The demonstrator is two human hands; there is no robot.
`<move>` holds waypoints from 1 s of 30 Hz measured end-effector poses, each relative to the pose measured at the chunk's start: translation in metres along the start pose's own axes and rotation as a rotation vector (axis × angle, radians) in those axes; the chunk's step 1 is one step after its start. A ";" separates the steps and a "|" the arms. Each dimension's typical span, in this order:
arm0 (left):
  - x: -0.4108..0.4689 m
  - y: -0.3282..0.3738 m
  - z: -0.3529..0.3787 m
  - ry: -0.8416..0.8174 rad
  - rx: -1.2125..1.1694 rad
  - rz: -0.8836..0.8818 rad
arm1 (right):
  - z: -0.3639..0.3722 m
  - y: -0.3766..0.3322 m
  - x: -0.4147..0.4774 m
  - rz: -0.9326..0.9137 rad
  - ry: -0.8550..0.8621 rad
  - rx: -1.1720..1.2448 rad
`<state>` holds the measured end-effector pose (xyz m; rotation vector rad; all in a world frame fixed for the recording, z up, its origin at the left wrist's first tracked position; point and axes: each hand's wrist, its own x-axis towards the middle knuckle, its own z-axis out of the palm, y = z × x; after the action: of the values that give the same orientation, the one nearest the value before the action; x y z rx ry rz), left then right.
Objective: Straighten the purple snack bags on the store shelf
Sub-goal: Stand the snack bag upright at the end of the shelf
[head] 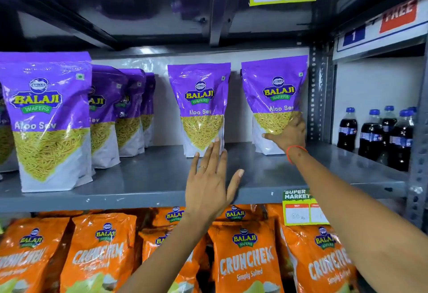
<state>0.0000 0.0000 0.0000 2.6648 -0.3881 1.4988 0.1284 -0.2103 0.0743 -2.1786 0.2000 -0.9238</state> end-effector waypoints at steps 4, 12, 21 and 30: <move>-0.009 0.001 0.006 0.001 0.040 0.044 | 0.003 -0.004 0.001 0.060 -0.017 0.019; -0.015 0.000 0.014 0.006 0.082 0.061 | 0.006 -0.003 0.007 0.103 -0.049 0.085; -0.017 0.000 0.009 -0.041 0.052 0.023 | -0.012 0.000 -0.008 0.105 -0.054 0.107; -0.016 -0.001 0.003 -0.121 0.033 0.007 | -0.049 0.003 -0.042 0.071 -0.016 0.111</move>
<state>-0.0053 0.0031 -0.0156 2.7919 -0.3827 1.3612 0.0652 -0.2235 0.0717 -2.0627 0.2121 -0.8573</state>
